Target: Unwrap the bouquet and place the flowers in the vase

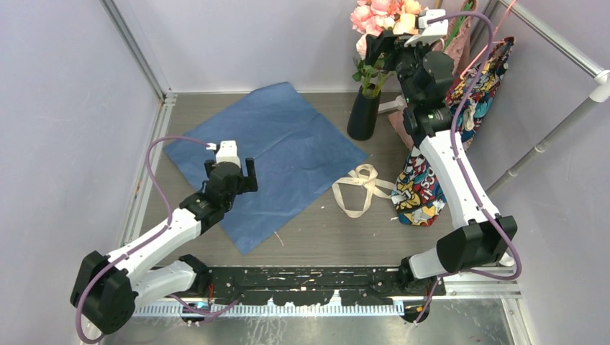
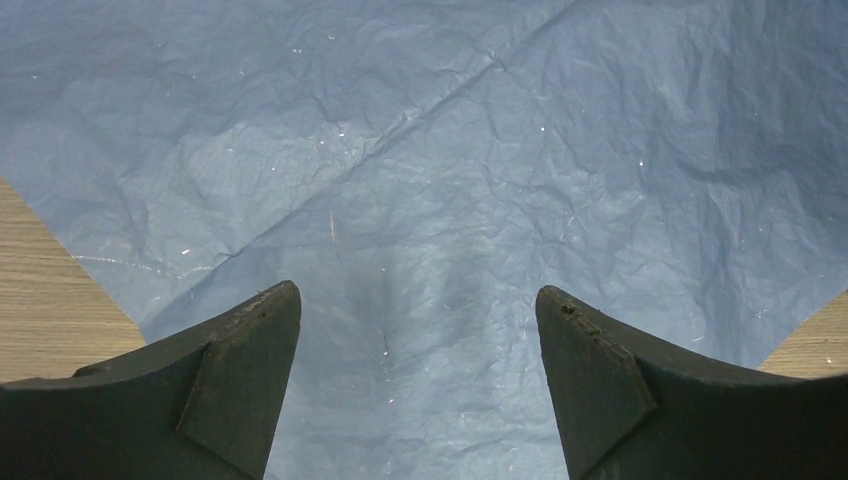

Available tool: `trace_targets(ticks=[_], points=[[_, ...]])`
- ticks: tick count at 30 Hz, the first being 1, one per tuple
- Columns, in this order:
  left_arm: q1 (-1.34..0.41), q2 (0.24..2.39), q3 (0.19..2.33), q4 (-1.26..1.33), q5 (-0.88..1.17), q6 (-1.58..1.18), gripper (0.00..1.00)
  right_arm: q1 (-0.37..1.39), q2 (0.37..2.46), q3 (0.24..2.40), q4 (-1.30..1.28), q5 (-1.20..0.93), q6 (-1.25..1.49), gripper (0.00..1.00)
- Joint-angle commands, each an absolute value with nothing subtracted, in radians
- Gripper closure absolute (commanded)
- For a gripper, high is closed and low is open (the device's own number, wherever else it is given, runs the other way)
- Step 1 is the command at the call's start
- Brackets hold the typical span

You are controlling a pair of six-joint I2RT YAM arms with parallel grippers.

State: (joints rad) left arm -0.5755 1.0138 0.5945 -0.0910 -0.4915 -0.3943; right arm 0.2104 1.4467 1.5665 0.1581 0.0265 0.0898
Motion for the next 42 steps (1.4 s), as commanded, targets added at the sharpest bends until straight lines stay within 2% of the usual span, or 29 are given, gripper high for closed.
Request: trace_targets(ticks=[1,5,10,14,18,24,28,34,42], points=[[-0.573,1.04,0.655,-0.096,-0.48,-0.406,0.12,0.222,1.358,1.532,0.275,-0.024,0.113,0.0],[-0.573,1.053,0.656,-0.088,-0.467,-0.403,0.11,0.236,1.343,1.548,0.235,-0.092,0.121,0.0],[-0.565,1.096,0.673,-0.091,-0.433,-0.43,0.02,0.285,1.313,1.526,0.222,-0.113,0.104,0.0],[-0.559,1.108,0.666,-0.076,-0.4,-0.438,0.0,0.305,1.368,1.631,0.071,-0.223,0.129,0.0],[-0.551,1.077,0.648,-0.031,-0.337,-0.451,0.0,0.387,1.402,1.626,-0.025,-0.226,0.128,0.0],[-0.549,0.974,0.631,-0.051,-0.254,-0.477,0.0,0.507,1.466,1.523,-0.101,-0.171,0.137,0.0],[-0.549,0.867,0.56,-0.024,-0.189,-0.479,0.0,0.58,1.476,1.367,-0.061,-0.102,0.141,0.0],[-0.549,0.777,0.497,-0.027,-0.193,-0.471,0.0,0.622,1.448,1.212,-0.006,-0.066,0.191,0.0],[-0.548,0.738,0.483,-0.022,-0.185,-0.522,0.0,0.676,1.394,1.129,-0.007,-0.005,0.213,0.0]])
